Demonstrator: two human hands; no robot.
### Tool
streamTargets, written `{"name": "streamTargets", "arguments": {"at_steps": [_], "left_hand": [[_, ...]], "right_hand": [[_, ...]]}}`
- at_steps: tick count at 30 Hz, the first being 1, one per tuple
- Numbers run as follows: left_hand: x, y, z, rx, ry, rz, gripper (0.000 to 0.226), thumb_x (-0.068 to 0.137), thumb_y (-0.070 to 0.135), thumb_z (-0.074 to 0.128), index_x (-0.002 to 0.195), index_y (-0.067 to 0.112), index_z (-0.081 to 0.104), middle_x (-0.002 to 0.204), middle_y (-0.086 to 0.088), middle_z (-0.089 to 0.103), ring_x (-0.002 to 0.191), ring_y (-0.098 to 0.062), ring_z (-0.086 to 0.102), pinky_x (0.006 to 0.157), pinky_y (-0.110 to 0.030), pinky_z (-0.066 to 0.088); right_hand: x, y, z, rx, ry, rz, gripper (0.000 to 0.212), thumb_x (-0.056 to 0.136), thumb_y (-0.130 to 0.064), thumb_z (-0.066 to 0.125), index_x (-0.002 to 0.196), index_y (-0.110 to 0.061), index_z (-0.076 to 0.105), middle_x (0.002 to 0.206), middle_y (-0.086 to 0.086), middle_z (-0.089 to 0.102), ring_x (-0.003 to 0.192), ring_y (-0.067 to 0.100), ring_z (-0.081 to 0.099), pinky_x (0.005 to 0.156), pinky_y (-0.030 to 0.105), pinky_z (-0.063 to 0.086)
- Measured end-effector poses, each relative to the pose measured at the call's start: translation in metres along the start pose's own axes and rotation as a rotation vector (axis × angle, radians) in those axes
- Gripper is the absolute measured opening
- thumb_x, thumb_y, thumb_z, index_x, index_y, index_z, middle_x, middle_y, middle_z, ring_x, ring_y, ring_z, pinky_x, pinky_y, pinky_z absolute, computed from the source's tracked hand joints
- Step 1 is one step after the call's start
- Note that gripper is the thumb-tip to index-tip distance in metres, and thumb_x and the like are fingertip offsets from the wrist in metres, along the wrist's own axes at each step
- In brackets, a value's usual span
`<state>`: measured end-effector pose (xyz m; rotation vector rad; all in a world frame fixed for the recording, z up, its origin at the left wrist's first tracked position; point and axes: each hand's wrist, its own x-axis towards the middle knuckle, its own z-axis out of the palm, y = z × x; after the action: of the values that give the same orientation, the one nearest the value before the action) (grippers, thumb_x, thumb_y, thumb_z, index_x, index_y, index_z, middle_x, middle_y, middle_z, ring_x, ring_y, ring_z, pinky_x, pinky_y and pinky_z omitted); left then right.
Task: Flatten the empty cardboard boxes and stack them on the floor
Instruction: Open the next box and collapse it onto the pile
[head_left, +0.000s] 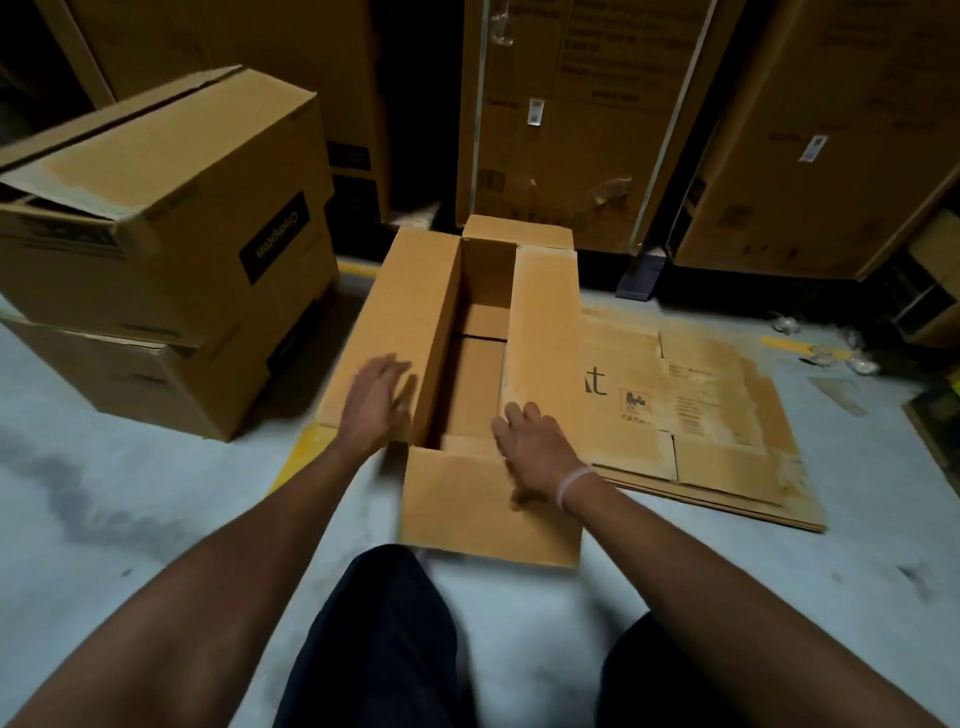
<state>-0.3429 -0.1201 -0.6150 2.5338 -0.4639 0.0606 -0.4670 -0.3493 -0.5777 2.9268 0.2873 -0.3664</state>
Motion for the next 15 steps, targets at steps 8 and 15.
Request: {"name": "streamTargets", "arguments": {"at_steps": [8, 15], "left_hand": [[-0.004, 0.023, 0.042, 0.349, -0.501, -0.075, 0.095, 0.097, 0.026, 0.065, 0.164, 0.009, -0.001, 0.166, -0.005, -0.035, 0.155, -0.033, -0.024, 0.123, -0.066, 0.001], [-0.018, 0.022, 0.043, 0.317, -0.501, -0.091, 0.093, 0.101, 0.023, 0.050, 0.162, 0.017, -0.021, 0.162, -0.002, -0.042, 0.154, -0.031, -0.029, 0.121, -0.070, 0.000]], "right_hand": [[0.025, -0.018, -0.009, -0.186, -0.165, -0.161, 0.123, 0.076, -0.096, -0.003, 0.127, -0.014, 0.074, 0.124, 0.011, 0.071, 0.149, 0.031, 0.037, 0.114, 0.067, -0.022], [0.014, 0.002, -0.082, -0.325, 0.032, 0.404, 0.047, 0.096, -0.057, 0.043, 0.082, -0.018, 0.065, 0.088, 0.007, 0.065, 0.094, 0.029, 0.063, 0.118, 0.069, 0.010]]}}
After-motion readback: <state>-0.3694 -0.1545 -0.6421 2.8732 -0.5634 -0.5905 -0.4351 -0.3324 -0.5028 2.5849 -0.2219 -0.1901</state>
